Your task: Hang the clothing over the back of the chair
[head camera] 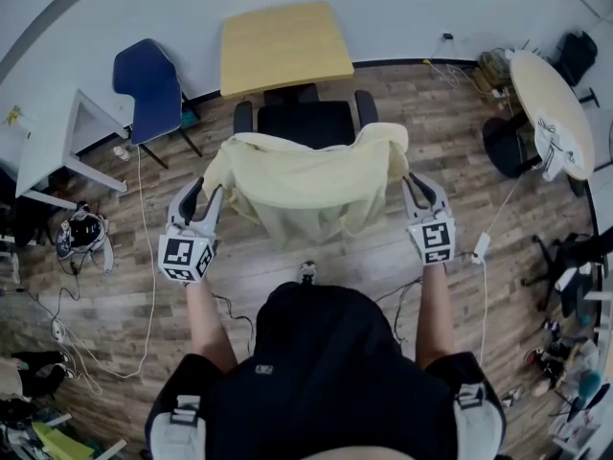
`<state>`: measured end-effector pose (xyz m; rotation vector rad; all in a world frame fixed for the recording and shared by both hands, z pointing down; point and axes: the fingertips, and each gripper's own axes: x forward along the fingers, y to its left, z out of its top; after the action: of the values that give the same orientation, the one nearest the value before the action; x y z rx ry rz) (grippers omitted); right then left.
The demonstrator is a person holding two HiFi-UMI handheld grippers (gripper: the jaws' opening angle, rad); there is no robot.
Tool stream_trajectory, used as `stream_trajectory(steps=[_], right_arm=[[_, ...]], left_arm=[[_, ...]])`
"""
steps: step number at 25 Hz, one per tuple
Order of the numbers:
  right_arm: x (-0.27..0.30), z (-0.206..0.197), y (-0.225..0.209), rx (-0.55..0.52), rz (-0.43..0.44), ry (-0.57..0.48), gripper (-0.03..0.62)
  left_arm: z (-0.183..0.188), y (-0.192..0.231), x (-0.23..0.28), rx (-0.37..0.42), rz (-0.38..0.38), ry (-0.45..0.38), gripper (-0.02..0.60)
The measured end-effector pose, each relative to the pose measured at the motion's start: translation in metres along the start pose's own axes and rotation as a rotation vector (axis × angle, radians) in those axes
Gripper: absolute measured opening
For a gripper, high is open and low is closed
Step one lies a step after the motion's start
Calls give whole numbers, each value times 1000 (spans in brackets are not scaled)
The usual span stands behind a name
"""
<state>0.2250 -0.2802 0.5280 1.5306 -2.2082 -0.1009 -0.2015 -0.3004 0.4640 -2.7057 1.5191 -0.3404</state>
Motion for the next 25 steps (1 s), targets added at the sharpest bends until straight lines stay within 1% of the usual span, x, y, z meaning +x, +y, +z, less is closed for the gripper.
stream_trajectory(steps=[4, 7, 10, 12, 17, 25], right_arm=[[-9, 0, 2, -15, 34, -15, 21], [-18, -4, 8, 2, 60, -13, 5], [-26, -6, 13, 10, 97, -30, -3], [-31, -7, 14, 11, 114, -33, -3], [-43, -10, 22, 8, 151, -43, -5], [-63, -17, 29, 31, 190, -81, -5]], left_arm=[[2, -15, -7, -9, 6, -3, 143], [-1, -26, -15, -39, 11, -15, 119], [-2, -42, -22, -66, 11, -28, 38], [-2, -52, -25, -70, 9, -27, 6], [-2, -72, -38, -72, 10, -24, 0], [-4, -106, -61, -69, 12, -12, 0]])
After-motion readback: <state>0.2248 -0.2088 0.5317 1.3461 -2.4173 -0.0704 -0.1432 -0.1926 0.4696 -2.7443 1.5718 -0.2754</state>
